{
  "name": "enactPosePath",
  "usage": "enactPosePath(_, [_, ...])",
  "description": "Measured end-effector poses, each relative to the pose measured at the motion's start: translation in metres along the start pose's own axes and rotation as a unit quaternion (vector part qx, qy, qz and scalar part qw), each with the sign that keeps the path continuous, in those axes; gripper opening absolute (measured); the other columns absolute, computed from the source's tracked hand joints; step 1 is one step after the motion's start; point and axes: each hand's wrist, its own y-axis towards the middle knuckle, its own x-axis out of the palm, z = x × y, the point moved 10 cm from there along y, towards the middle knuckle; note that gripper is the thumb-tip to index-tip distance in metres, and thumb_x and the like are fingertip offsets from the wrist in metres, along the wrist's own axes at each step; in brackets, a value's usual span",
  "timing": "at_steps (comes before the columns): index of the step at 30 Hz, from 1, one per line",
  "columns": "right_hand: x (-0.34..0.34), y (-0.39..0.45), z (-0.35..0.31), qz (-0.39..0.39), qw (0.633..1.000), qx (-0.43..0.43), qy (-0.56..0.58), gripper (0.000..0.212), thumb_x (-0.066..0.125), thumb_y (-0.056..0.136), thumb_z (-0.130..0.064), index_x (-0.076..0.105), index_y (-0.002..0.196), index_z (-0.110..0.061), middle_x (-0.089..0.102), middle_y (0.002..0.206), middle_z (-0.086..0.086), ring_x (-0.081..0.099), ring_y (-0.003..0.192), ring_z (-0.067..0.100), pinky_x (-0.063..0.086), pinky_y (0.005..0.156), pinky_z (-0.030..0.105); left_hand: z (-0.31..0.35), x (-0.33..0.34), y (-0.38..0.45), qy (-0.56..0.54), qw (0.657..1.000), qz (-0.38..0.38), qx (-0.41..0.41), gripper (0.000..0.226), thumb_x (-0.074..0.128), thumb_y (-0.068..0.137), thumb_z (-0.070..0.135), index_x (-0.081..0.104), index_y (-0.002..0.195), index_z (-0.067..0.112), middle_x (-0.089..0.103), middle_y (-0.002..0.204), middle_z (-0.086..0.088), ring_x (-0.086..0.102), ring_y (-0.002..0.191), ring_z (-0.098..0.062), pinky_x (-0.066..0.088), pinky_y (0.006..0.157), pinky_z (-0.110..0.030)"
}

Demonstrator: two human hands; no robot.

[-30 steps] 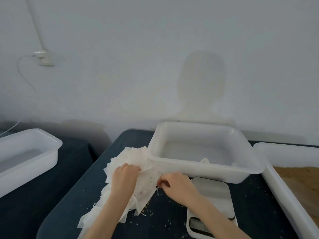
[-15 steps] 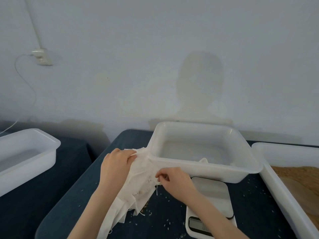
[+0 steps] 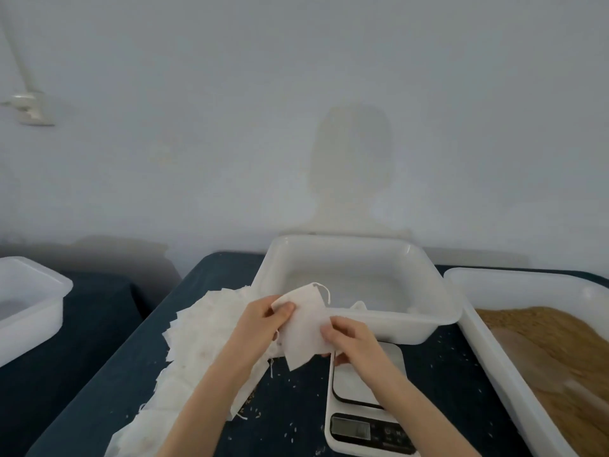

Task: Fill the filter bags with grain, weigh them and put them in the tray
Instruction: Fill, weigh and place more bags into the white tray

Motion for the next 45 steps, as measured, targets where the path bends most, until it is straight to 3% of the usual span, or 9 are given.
enactPosePath(3, [-0.03,-0.01,0.01,0.036,0.998,0.007,-0.048,0.022,0.055,0.097,-0.018,0.066,0.089,-0.001,0.062,0.077,0.002,0.058,0.069,0.007,0.047,0.058,0.016,0.003,0.022,0.0,0.013,1.0,-0.002,0.004,0.015,0.055,0.096,0.021,0.068,0.088,0.024,0.062,0.071,0.008,0.052,0.059,-0.001,0.043,0.056,-0.015])
enactPosePath(7, [-0.063,-0.023,0.016,0.103,0.99,0.01,-0.093,0.011,0.06,0.093,-0.021,0.067,0.091,-0.028,0.069,0.083,-0.01,0.063,0.074,-0.002,0.048,0.063,0.012,0.026,0.042,-0.004,0.073,0.994,0.028,0.075,0.015,0.062,0.091,0.023,0.069,0.078,0.019,0.06,0.065,0.006,0.051,0.061,-0.006,0.045,0.062,-0.025])
enactPosePath(12, [-0.105,-0.05,0.003,0.277,0.951,-0.045,-0.13,0.017,0.061,0.09,-0.038,0.06,0.074,-0.032,0.064,0.067,-0.014,0.058,0.062,-0.001,0.042,0.055,0.011,0.051,0.071,-0.018,0.269,0.946,0.082,0.161,0.034,0.071,0.079,0.044,0.043,0.059,0.04,0.051,0.065,0.019,0.047,0.064,0.006,0.027,0.051,-0.012])
enactPosePath(15, [-0.099,-0.043,0.01,0.217,0.974,0.004,-0.071,0.03,0.055,0.095,-0.037,0.065,0.072,-0.019,0.064,0.059,-0.008,0.055,0.05,0.001,0.038,0.048,0.01,0.055,0.099,-0.024,0.333,0.915,0.066,0.217,0.039,0.074,0.075,0.045,0.038,0.062,0.036,0.043,0.062,0.021,0.041,0.064,0.003,0.027,0.05,-0.013])
enactPosePath(20, [-0.102,-0.035,0.015,0.173,0.98,0.043,-0.084,0.009,0.056,0.096,-0.026,0.062,0.09,-0.023,0.069,0.073,-0.006,0.061,0.054,0.002,0.045,0.051,0.015,0.063,0.117,-0.033,0.337,0.9,0.068,0.268,0.053,0.088,0.057,0.031,0.035,0.062,0.034,0.035,0.056,0.022,0.037,0.058,0.0,0.016,0.047,-0.01])
enactPosePath(25, [-0.103,-0.035,0.013,0.151,0.985,0.034,-0.079,0.009,0.053,0.097,-0.026,0.051,0.106,-0.026,0.071,0.084,-0.005,0.063,0.059,0.002,0.046,0.053,0.015,0.055,0.121,-0.026,0.322,0.907,0.071,0.263,0.05,0.075,0.069,0.053,0.031,0.06,0.034,0.034,0.053,0.019,0.037,0.058,-0.002,0.019,0.049,-0.015])
enactPosePath(34, [-0.105,-0.03,0.02,0.113,0.986,0.046,-0.118,0.012,0.054,0.09,-0.006,0.049,0.087,-0.017,0.067,0.072,-0.002,0.061,0.059,0.007,0.046,0.053,0.018,0.059,0.14,-0.028,0.338,0.882,0.045,0.326,0.053,0.081,0.055,0.055,0.034,0.06,0.031,0.022,0.052,0.022,0.026,0.054,0.001,0.017,0.054,-0.013])
enactPosePath(40, [-0.108,-0.027,0.013,0.112,0.976,0.019,-0.184,0.029,0.046,0.088,0.002,0.051,0.069,-0.02,0.061,0.075,-0.002,0.064,0.056,0.013,0.039,0.046,0.013,0.027,0.152,-0.011,0.287,0.922,-0.057,0.254,0.08,0.077,0.061,0.053,0.039,0.128,0.03,0.044,0.122,0.018,0.04,0.114,-0.005,0.026,0.091,-0.017])
enactPosePath(45, [-0.103,-0.025,0.015,0.09,0.974,0.011,-0.208,0.037,0.048,0.093,-0.006,0.071,0.089,-0.035,0.072,0.086,-0.003,0.061,0.057,0.003,0.041,0.054,0.014,0.009,0.153,-0.002,0.213,0.955,-0.126,0.167,0.063,0.071,0.077,0.041,0.043,0.132,0.03,0.056,0.118,0.015,0.055,0.105,-0.005,0.041,0.09,-0.021])
